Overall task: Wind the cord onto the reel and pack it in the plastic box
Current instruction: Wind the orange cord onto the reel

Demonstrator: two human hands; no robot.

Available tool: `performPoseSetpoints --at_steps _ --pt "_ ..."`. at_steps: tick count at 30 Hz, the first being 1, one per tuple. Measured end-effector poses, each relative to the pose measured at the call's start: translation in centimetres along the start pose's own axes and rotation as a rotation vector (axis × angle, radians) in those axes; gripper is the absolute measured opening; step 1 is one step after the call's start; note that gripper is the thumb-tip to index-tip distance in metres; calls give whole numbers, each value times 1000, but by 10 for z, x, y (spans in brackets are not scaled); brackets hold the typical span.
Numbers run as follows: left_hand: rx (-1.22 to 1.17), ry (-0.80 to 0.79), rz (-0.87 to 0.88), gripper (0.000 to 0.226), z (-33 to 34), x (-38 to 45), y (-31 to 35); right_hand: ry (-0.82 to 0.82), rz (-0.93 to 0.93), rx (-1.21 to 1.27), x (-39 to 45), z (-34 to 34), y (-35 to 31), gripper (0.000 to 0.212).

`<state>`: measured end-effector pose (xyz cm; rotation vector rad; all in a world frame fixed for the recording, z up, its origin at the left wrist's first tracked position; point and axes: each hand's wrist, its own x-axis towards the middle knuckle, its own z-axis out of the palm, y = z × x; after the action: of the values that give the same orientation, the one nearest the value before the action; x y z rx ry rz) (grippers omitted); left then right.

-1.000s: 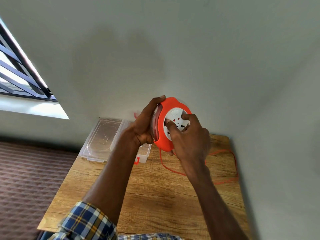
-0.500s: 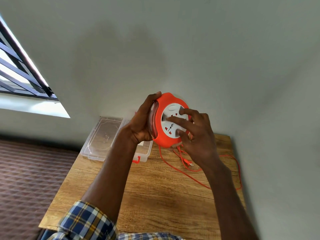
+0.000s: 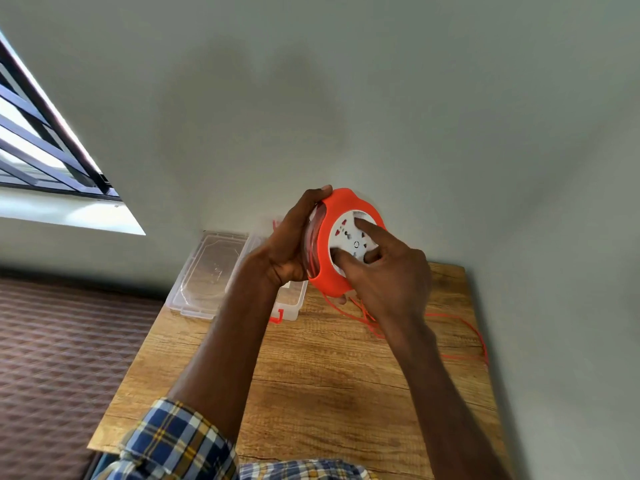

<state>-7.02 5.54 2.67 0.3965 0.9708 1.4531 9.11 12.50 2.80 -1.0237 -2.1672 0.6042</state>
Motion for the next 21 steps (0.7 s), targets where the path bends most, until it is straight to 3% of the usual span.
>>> performPoseSetpoints --at_steps 3,5,8,11,14,21 --pt "24 -14 -19 68 4 1 -2 54 164 4 2 7 -8 75" --pt "10 -29 -26 68 6 0 -3 30 170 9 6 6 -8 71" --pt "-1 -36 8 68 5 -2 -1 78 33 -48 7 -2 -4 65" --pt "-41 -65 39 69 1 -4 3 27 -179 55 9 -11 7 40" --pt "-60 -104 41 70 -4 -5 6 -138 -378 33 13 -15 21 53" --pt "6 -50 7 73 -9 -4 4 -318 -366 -128 13 -13 17 62"
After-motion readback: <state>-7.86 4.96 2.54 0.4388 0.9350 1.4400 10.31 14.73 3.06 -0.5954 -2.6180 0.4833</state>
